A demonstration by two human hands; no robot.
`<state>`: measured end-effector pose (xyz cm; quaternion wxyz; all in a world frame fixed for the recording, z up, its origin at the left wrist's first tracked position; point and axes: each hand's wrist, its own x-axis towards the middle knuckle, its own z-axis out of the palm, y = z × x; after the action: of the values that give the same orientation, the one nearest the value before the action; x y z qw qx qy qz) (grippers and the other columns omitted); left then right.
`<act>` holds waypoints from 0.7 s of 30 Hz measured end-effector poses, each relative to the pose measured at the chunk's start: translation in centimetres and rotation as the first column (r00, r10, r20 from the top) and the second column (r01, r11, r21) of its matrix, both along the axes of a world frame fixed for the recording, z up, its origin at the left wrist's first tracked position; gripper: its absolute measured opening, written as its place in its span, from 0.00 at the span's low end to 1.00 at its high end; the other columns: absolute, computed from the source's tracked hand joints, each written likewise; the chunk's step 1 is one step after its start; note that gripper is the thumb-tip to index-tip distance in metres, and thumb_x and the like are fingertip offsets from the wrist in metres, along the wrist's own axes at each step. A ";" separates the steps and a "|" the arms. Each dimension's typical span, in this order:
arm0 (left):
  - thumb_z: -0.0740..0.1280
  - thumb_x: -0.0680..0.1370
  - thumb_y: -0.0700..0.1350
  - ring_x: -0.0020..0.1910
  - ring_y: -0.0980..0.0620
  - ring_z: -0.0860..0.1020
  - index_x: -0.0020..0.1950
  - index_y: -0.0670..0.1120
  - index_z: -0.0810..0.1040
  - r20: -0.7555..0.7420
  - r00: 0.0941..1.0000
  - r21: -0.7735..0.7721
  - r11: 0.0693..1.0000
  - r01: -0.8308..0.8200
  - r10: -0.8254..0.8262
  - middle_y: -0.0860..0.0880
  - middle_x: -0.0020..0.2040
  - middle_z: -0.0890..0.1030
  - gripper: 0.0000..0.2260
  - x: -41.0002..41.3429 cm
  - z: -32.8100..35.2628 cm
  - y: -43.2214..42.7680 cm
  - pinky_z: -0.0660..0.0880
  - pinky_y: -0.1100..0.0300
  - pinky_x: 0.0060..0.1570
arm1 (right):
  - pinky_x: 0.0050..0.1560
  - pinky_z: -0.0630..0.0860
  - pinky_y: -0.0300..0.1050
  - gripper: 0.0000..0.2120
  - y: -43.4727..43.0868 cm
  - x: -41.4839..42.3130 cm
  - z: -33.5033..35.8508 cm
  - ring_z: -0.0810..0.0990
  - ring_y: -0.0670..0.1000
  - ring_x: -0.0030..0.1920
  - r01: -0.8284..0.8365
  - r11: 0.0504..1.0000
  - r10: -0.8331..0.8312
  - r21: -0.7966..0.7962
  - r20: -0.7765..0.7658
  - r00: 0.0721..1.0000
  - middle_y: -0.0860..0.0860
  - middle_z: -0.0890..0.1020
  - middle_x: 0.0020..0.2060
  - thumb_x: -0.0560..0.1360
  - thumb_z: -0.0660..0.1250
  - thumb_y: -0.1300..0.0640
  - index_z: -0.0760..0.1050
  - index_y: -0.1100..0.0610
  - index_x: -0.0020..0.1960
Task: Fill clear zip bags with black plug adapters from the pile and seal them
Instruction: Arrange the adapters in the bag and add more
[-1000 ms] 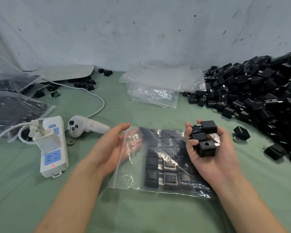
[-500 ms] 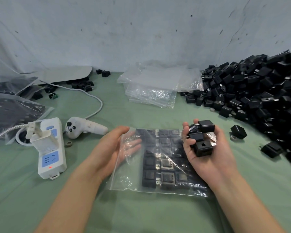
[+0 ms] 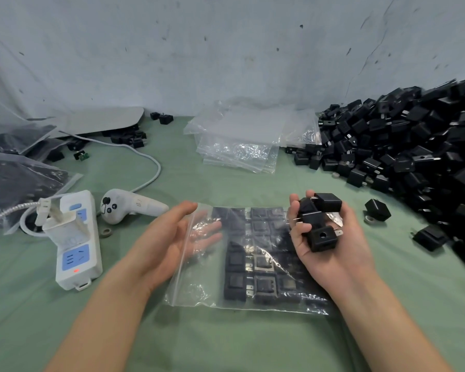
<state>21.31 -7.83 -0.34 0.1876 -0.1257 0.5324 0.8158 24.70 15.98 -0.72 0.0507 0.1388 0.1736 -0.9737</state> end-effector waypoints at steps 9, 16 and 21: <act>0.63 0.81 0.44 0.50 0.46 0.82 0.70 0.48 0.69 -0.325 0.928 -0.618 0.702 -0.353 0.181 0.46 0.54 0.79 0.17 -0.5 0.7 -0.9 0.78 0.47 0.57 | 0.19 0.67 0.37 0.21 -0.2 0.4 0.3 0.78 0.49 0.35 -0.119 0.987 0.123 0.106 -0.039 0.992 0.54 0.83 0.49 0.82 0.58 0.40 0.79 0.54 0.59; 0.64 0.81 0.53 0.52 0.64 0.78 0.62 0.60 0.75 -0.721 0.628 -0.625 0.666 -0.408 -0.292 0.65 0.51 0.79 0.10 2.6 3.6 3.5 0.73 0.73 0.47 | 0.19 0.68 0.39 0.24 -2.3 0.7 1.2 0.78 0.51 0.35 -0.179 0.817 0.294 0.548 -0.128 0.947 0.55 0.84 0.46 0.78 0.60 0.34 0.82 0.50 0.60; 0.69 0.76 0.53 0.56 0.64 0.75 0.62 0.59 0.75 -0.690 0.578 -0.669 0.690 -0.278 -0.436 0.60 0.55 0.75 0.15 3.5 3.3 5.7 0.72 0.76 0.44 | 0.22 0.68 0.42 0.23 -3.9 1.3 2.0 0.80 0.51 0.35 -0.148 0.640 0.349 0.754 -0.113 0.930 0.58 0.83 0.43 0.78 0.58 0.33 0.84 0.47 0.50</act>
<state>24.78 -2.15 2.97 -0.1021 0.2252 0.8354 0.4909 26.01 12.10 1.25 0.1031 -0.0009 0.5717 -0.8140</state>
